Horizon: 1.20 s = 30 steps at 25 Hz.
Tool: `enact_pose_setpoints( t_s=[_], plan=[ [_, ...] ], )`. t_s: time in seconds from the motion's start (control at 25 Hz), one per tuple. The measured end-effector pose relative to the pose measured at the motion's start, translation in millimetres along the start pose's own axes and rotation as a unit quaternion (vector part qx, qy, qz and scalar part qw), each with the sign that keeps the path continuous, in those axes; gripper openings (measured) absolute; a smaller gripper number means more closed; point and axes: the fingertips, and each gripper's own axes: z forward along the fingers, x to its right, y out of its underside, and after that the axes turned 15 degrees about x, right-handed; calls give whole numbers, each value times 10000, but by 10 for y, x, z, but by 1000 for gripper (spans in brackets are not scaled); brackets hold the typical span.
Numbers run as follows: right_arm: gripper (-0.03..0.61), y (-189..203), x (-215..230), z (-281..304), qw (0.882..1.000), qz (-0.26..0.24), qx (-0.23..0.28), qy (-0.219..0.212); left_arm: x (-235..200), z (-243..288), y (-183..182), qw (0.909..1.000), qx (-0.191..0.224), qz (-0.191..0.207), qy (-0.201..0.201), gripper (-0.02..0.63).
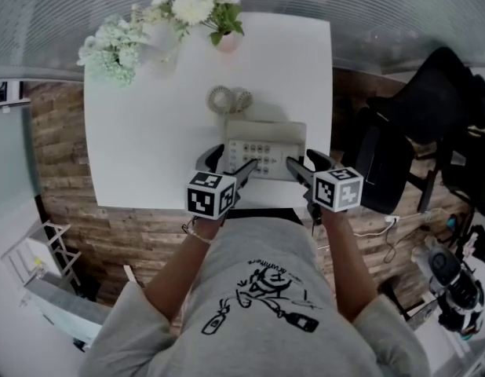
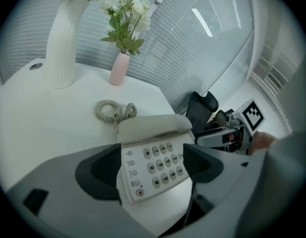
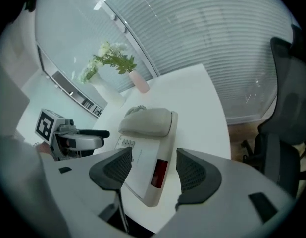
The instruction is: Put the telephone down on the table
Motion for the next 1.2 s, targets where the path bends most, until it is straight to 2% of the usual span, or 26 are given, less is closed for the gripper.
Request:
enact_pose_setpoints(
  t_s=[0.12,0.2,0.32,0.56,0.88,1.04,1.2],
  plan=[
    [264,-275,-113,-164,9977,-436,521,-5,140,-136,-275,9980,513,111,341,352],
    [221,-474,-229,-293,9933,-673,939,-75,278,-251,-497,9927,985,229,651,238],
    [162,-774,-453,-476,9813,-1209,1486,-186,465,-430,-814,9812,1588,429,1007,163],
    [111,-1258,-1040,-869,9495,-2120,2251,-534,930,-779,-1282,9575,2237,965,1542,102],
    [67,-1763,-1763,-1384,9188,-2167,3124,-1063,1542,-1281,-1793,9192,2959,1605,2042,15],
    [56,-1919,-2053,-1622,9030,-2347,3357,-1293,1748,-1510,-1989,9094,3147,1617,2187,5],
    [48,-2023,-2264,-1786,8922,-2352,3532,-1549,1867,-1650,-2105,9043,3202,1658,2285,3]
  ],
)
